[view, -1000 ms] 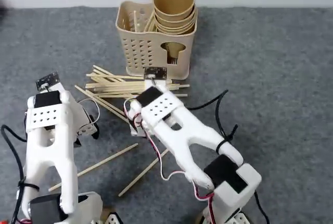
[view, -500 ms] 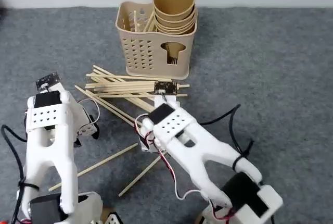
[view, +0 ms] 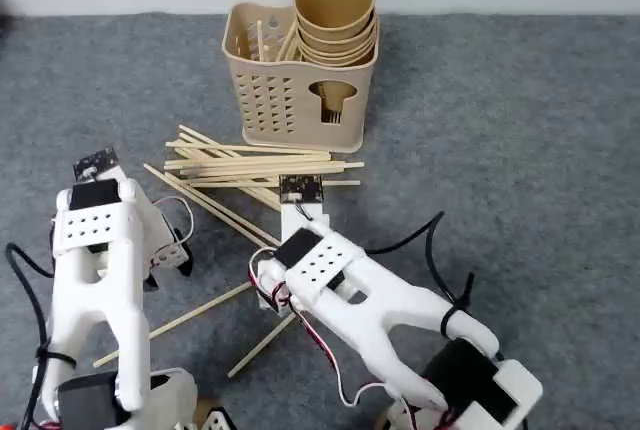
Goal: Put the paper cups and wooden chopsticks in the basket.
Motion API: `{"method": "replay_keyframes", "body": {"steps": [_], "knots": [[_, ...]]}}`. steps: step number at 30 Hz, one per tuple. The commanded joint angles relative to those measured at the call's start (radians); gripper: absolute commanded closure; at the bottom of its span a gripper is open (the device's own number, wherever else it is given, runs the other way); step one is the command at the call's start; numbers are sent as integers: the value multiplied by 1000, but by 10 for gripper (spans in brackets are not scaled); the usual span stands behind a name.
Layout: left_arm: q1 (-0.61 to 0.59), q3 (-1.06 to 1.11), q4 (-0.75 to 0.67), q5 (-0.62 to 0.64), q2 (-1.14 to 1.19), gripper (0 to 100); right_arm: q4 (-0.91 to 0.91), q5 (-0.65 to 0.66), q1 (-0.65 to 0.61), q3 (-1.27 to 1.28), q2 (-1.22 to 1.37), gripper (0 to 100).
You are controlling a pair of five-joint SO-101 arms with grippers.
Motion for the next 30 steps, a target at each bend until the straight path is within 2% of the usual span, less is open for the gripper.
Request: {"method": "replay_keyframes", "body": {"steps": [1, 15, 30], "knots": [[3, 13, -6, 8, -43, 841, -10, -11, -5, 21, -51, 876], [9, 13, -6, 8, -43, 841, -84, -11, 18, 37, -39, 877], [2, 16, -3, 9, -44, 841, -137, -11, 65, 29, 99, 877]]}}
